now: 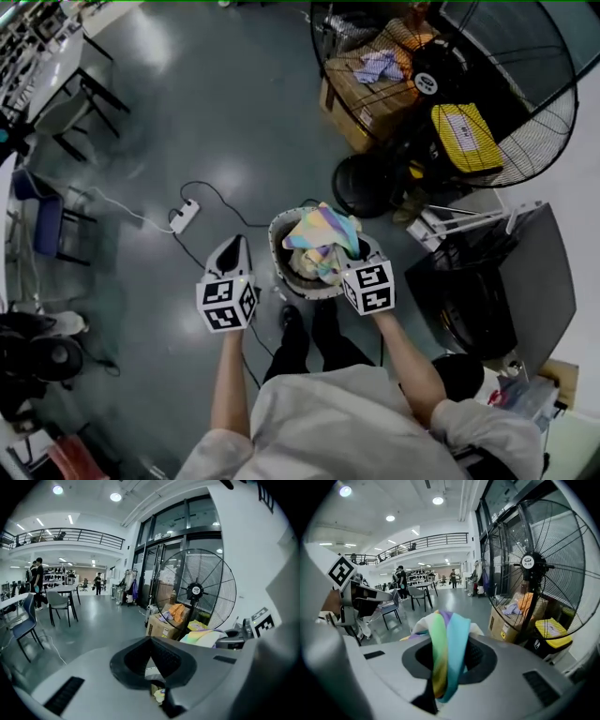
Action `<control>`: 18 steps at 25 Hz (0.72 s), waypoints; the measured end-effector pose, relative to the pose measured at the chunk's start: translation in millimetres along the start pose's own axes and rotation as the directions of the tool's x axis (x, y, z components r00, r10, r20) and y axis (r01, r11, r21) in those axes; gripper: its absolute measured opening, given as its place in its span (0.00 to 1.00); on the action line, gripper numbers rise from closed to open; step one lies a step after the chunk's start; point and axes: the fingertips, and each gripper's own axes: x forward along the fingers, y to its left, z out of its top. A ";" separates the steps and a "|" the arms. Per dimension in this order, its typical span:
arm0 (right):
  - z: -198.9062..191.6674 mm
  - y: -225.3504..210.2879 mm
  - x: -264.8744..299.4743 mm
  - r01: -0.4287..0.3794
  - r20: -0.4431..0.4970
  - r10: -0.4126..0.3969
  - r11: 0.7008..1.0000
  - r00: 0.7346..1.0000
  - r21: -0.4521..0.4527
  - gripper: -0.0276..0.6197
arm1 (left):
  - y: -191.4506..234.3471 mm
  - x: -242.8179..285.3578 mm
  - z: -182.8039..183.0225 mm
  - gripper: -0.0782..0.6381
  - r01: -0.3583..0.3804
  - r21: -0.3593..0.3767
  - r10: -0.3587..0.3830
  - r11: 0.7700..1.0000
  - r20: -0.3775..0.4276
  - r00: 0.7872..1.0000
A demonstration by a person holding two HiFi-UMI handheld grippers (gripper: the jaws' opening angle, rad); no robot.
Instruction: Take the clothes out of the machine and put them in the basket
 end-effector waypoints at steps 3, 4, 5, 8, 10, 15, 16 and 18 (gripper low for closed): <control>-22.2 -8.7 18.3 -0.013 -0.041 0.013 1.000 0.999 0.003 0.18 | 3.2 5.6 -20.0 0.13 -0.027 -0.017 0.027 0.999 -0.035 0.999; -31.0 -12.0 24.2 -0.016 -0.053 0.017 1.000 0.998 0.006 0.18 | 3.4 7.6 -28.1 0.13 -0.035 -0.022 0.034 0.999 -0.046 0.998; -40.2 -14.3 30.0 -0.019 -0.064 0.019 1.000 0.998 0.008 0.18 | 3.7 8.7 -36.3 0.13 -0.043 -0.028 0.041 0.999 -0.056 0.998; -65.9 -14.2 47.9 -0.025 -0.105 0.027 1.000 0.994 0.017 0.18 | 7.6 8.1 -55.7 0.13 -0.058 -0.045 0.054 0.997 -0.080 0.995; -80.6 -10.2 61.3 -0.029 -0.147 0.032 0.999 0.989 0.026 0.18 | 13.2 7.5 -64.5 0.13 -0.065 -0.059 0.059 0.996 -0.098 0.993; -118.4 -11.8 110.4 -0.026 -0.222 0.034 0.999 0.975 0.039 0.19 | 22.7 19.9 -74.8 0.13 -0.068 -0.069 0.060 0.995 -0.118 0.991; -128.4 -12.5 118.6 -0.025 -0.243 0.036 0.998 0.969 0.049 0.20 | 22.3 21.7 -75.8 0.13 -0.067 -0.071 0.059 0.995 -0.119 0.991; -150.0 -12.8 132.3 -0.028 -0.299 0.051 0.997 0.953 0.078 0.23 | 20.9 24.3 -77.3 0.13 -0.063 -0.073 0.054 0.995 -0.121 0.991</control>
